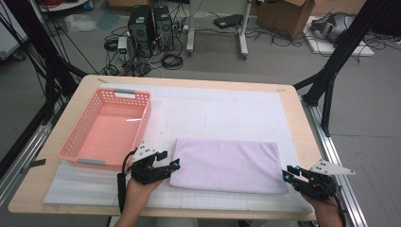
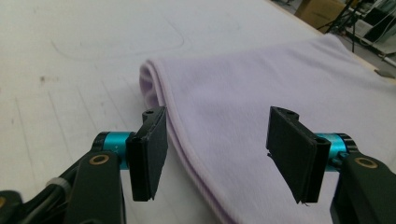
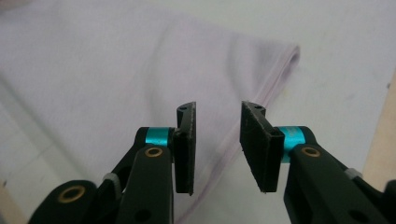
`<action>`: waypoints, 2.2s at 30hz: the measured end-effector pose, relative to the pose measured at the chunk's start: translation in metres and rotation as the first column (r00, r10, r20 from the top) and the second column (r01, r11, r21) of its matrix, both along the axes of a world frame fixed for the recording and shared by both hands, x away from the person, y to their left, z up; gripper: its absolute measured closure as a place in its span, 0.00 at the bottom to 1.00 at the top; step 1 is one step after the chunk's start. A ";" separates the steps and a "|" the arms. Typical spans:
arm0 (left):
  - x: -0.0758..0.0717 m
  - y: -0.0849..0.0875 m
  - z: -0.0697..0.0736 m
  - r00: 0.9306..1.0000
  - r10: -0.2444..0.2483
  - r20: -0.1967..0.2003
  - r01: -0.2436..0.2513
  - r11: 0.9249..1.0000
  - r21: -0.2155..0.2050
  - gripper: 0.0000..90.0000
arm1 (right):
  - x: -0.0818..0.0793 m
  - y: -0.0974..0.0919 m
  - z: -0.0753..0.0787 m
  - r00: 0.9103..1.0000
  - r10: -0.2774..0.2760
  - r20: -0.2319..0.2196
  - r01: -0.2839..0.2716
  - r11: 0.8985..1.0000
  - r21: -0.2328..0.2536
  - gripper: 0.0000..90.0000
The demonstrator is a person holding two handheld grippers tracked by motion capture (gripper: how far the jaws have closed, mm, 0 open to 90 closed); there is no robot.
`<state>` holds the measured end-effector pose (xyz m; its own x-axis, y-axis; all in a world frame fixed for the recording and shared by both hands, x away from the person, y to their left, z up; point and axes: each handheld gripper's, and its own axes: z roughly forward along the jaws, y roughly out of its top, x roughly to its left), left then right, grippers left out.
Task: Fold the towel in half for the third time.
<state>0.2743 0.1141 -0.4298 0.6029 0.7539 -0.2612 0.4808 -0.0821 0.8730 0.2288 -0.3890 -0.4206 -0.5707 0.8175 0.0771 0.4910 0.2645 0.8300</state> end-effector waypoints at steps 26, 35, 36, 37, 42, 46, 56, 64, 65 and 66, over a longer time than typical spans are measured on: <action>0.075 -0.019 -0.009 0.982 0.187 -0.003 -0.185 0.972 0.147 0.50 | 0.107 0.021 -0.014 0.986 -0.162 -0.026 0.159 0.982 -0.101 0.63; 0.082 -0.026 -0.022 0.990 0.069 -0.126 -0.054 0.991 0.119 0.84 | 0.121 0.017 -0.025 0.991 -0.072 -0.111 0.065 0.996 -0.067 0.85; 0.082 -0.026 -0.021 0.989 0.087 -0.122 -0.073 0.990 0.117 0.88 | 0.122 0.017 -0.024 0.991 -0.070 -0.113 0.063 0.996 -0.065 0.90; 0.083 -0.025 -0.020 0.988 0.104 -0.110 -0.092 0.989 0.112 0.89 | 0.123 0.017 -0.022 0.991 -0.076 -0.105 0.069 0.995 -0.075 0.91; 0.084 -0.023 -0.017 0.982 0.188 -0.010 -0.187 0.980 0.067 0.90 | 0.124 0.013 -0.017 0.988 -0.154 -0.022 0.153 0.987 -0.039 0.93; 0.091 -0.028 -0.015 0.978 0.209 0.017 -0.209 0.975 0.079 0.89 | 0.132 0.019 -0.014 0.980 -0.198 0.034 0.200 0.978 -0.059 0.93; 0.071 -0.020 -0.002 0.991 0.129 0.027 -0.130 0.990 0.052 0.60 | 0.123 0.014 -0.004 0.968 -0.251 0.014 0.251 0.968 0.010 0.72; 0.029 -0.025 -0.001 1.000 0.006 -0.012 -0.005 0.997 0.078 0.72 | 0.081 0.012 -0.001 0.997 -0.062 -0.046 0.065 0.995 0.071 0.74; 0.022 -0.025 -0.004 1.000 -0.006 -0.014 0.007 0.997 0.080 0.74 | 0.075 0.012 -0.002 0.998 -0.040 -0.052 0.044 0.996 0.081 0.74; 0.016 -0.025 -0.007 1.000 -0.012 -0.021 0.014 0.996 0.084 0.75 | 0.067 0.012 -0.004 0.998 -0.009 -0.056 0.014 0.996 0.087 0.75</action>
